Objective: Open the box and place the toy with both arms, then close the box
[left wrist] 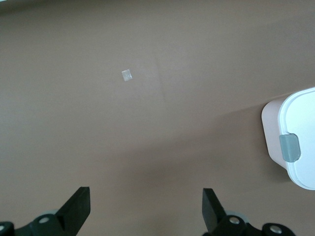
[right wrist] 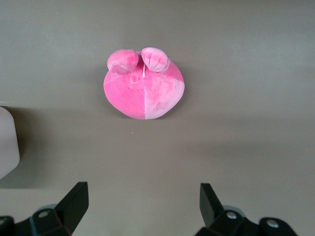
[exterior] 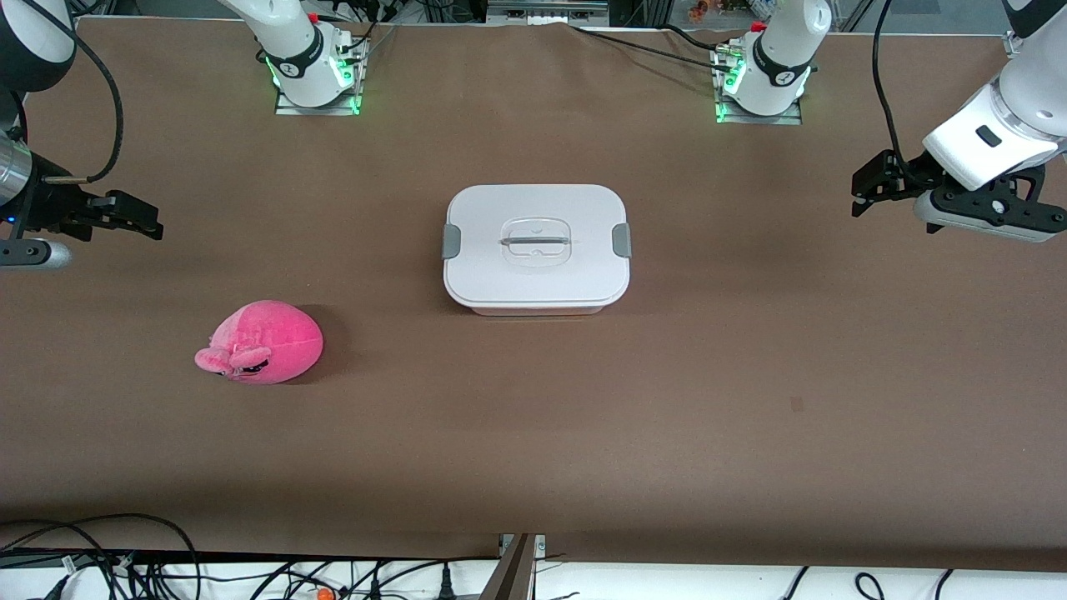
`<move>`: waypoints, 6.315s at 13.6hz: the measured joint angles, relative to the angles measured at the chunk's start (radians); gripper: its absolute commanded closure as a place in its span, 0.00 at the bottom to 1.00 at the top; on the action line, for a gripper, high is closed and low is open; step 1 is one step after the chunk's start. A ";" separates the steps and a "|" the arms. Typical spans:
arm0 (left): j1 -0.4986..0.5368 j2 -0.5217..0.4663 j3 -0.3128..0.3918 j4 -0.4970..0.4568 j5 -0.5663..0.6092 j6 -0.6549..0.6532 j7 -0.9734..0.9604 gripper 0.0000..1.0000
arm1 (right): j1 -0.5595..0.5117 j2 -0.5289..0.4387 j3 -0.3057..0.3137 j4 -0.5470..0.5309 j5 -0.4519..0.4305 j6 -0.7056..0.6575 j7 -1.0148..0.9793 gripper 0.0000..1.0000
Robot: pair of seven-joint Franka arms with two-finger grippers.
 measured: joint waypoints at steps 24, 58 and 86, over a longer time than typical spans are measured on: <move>-0.006 0.002 -0.078 0.024 -0.007 -0.104 0.001 0.00 | 0.064 0.012 0.009 0.000 -0.017 -0.016 -0.002 0.00; -0.472 0.680 -0.293 0.208 0.076 0.399 0.517 1.00 | 0.063 -0.004 0.000 0.042 -0.017 0.022 -0.002 0.00; -0.005 0.430 -0.286 0.334 0.076 -0.348 0.859 1.00 | 0.063 0.062 0.001 0.039 -0.017 0.043 -0.001 0.00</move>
